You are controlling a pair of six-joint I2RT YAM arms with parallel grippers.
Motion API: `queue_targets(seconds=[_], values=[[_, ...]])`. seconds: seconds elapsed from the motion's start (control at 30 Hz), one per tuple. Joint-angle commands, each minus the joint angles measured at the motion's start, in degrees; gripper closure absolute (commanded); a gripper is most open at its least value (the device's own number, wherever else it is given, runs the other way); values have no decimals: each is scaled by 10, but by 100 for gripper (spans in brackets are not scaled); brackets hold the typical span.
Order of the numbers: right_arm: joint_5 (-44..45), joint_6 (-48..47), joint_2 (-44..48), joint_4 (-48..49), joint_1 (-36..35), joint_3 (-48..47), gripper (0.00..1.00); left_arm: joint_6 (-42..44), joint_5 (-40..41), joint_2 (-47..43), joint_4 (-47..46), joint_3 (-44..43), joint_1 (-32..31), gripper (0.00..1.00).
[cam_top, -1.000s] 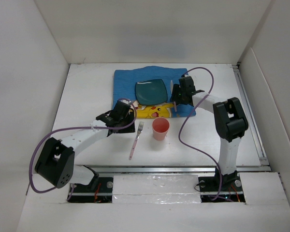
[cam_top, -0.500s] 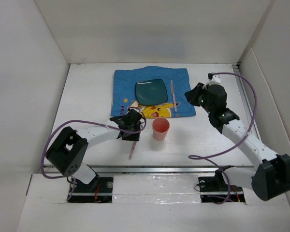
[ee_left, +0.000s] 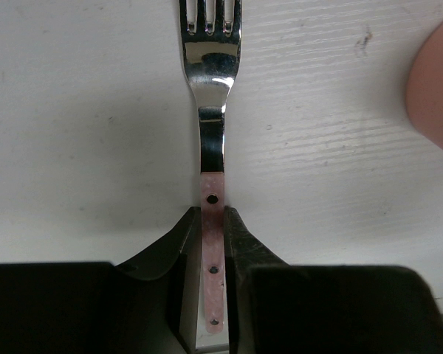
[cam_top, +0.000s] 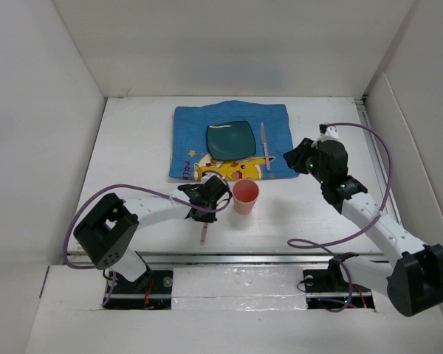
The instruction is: Set the dinner table for one person
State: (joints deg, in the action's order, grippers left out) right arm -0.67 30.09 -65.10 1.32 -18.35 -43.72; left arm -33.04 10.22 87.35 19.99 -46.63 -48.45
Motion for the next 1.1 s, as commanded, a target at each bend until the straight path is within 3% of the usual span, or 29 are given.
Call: queue_targets(seconds=[0.0,0.07,0.17,0.2,0.27,0.37,0.47,0.57,0.73,1.07], values=[[-1,7,40,25,3,7,66,-30,41,-21,69,-12,-2,100],[0,9,45,29,3,15,66,-29,73,-50,94,-59,11,100],[-3,11,46,39,3,24,66,-19,51,-95,74,-107,66,100],[-10,13,37,48,3,25,65,-13,81,-88,85,-156,79,100],[-7,13,34,54,-9,27,64,-12,91,-79,86,-174,88,100],[26,13,30,56,-27,32,62,12,61,-34,52,-238,138,100],[38,14,31,63,-47,36,60,41,29,88,59,-345,191,100],[59,9,33,59,-62,36,59,74,66,199,94,-462,211,100],[96,6,13,55,-80,27,58,103,79,315,139,-604,246,100],[98,6,4,54,-85,23,57,151,42,362,67,-565,282,100]])
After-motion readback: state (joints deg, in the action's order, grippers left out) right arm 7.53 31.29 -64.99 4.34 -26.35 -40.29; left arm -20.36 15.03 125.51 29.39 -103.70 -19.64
